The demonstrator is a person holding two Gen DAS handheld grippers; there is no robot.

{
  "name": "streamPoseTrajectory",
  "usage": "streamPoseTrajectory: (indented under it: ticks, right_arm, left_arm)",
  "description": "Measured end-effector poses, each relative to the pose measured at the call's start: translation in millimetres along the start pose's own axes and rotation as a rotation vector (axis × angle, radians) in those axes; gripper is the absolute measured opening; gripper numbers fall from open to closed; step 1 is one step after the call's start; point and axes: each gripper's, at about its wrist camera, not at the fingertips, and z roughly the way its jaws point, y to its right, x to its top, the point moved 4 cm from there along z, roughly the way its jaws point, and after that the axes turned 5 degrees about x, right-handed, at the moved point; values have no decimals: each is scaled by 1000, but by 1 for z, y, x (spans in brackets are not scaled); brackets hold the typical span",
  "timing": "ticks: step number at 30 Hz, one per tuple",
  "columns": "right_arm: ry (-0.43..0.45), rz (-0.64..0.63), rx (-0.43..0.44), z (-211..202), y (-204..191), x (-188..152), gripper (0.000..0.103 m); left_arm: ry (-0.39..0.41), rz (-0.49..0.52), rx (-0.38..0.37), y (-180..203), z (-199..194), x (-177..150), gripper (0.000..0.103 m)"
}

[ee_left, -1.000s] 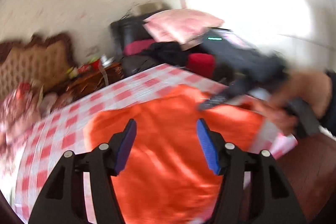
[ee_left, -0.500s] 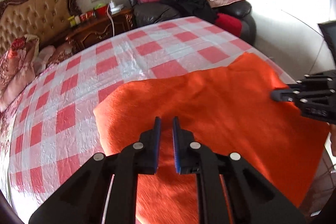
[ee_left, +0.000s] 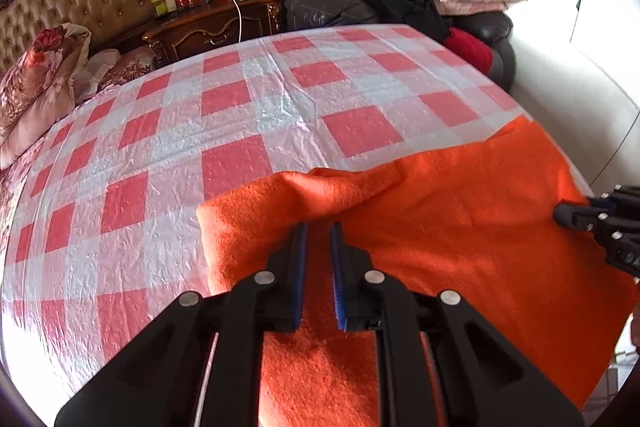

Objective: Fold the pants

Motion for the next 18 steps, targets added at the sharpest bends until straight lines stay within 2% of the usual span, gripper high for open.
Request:
streamPoseTrajectory:
  ticks: [2, 4, 8, 9, 10, 11, 12, 13, 16, 18]
  right_arm:
    - [0, 6, 4, 0, 1, 0, 12]
    - [-1, 14, 9, 0, 1, 0, 12]
    - [-16, 43, 35, -3, 4, 2, 13]
    - [-23, 48, 28, -6, 4, 3, 14]
    - [-21, 47, 5, -11, 3, 5, 23]
    - [-3, 40, -20, -19, 0, 9, 24]
    - [28, 25, -17, -30, -6, 15, 24]
    - [52, 11, 2, -38, -12, 20, 24]
    - [86, -35, 66, -43, -35, 40, 26]
    - [47, -65, 79, -22, -47, 50, 31]
  left_arm:
    - [26, -35, 6, -1, -18, 0, 25]
    - [49, -48, -34, 7, -37, -5, 50]
    - [30, -40, -151, 38, -68, -32, 54]
    - [18, -27, -152, 46, -71, -39, 55]
    - [8, -9, -134, 53, -73, -46, 54]
    - [-10, 13, -100, 58, -71, -54, 51]
    - [-29, 31, -85, 63, -70, -61, 37]
    - [-43, 32, -106, 67, -69, -67, 29]
    - [-65, 45, -142, 76, -66, -78, 25]
    - [-69, 67, -128, 79, -62, -84, 25]
